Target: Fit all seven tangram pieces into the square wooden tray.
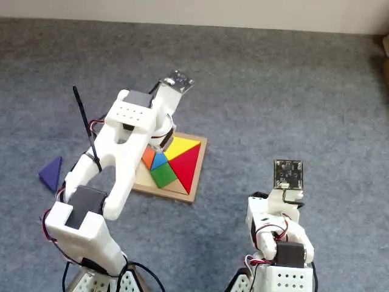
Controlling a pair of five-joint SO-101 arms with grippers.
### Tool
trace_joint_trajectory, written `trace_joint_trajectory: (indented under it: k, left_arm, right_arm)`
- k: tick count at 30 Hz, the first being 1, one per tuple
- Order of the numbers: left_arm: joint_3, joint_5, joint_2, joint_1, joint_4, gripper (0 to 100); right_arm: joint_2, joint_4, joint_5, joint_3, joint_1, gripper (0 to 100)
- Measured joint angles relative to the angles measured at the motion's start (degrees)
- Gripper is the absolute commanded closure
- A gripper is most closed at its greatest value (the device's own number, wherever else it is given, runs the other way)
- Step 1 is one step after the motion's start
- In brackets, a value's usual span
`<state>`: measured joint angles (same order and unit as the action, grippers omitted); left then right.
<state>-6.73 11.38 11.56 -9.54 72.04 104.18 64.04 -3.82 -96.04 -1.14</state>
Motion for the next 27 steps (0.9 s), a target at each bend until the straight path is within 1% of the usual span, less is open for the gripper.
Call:
trace_joint_trajectory:
  k: [4, 9, 13, 15, 17, 18, 22, 25, 27]
  left_arm:
    - [-1.4, 0.0, 0.0, 0.0, -2.2, 88]
    - [-2.0, 0.0, 0.2, 0.1, -2.5, 88]
    - [-2.0, 0.0, -1.8, 2.8, 1.0, 87]
    - [-2.0, 0.0, -4.9, 4.9, 4.0, 82]
    - [-2.0, 0.0, -8.3, 8.0, 6.8, 75]
    - [-2.0, 0.0, -9.8, 9.8, 8.1, 74]
    - [-2.0, 0.0, -14.0, 18.7, 12.1, 73]
    - [-2.0, 0.3, -14.5, 26.4, 13.2, 73]
    - [-2.0, 3.0, -14.5, 31.4, 13.2, 73]
  right_arm:
    - [0.0, 0.0, 0.0, 0.0, 0.0, 98.0]
    - [0.0, 0.0, 0.0, 0.0, 0.0, 98.0]
    - [0.0, 0.0, 0.0, 0.0, 0.0, 98.0]
    - [0.0, 0.0, 0.0, 0.0, 0.0, 98.0]
    - [0.0, 0.0, 0.0, 0.0, 0.0, 98.0]
    - [0.0, 0.0, 0.0, 0.0, 0.0, 98.0]
    - [0.0, 0.0, 0.0, 0.0, 0.0, 98.0]
    - [0.0, 0.0, 0.0, 0.0, 0.0, 98.0]
    - [0.0, 0.0, 0.0, 0.0, 0.0, 98.0]
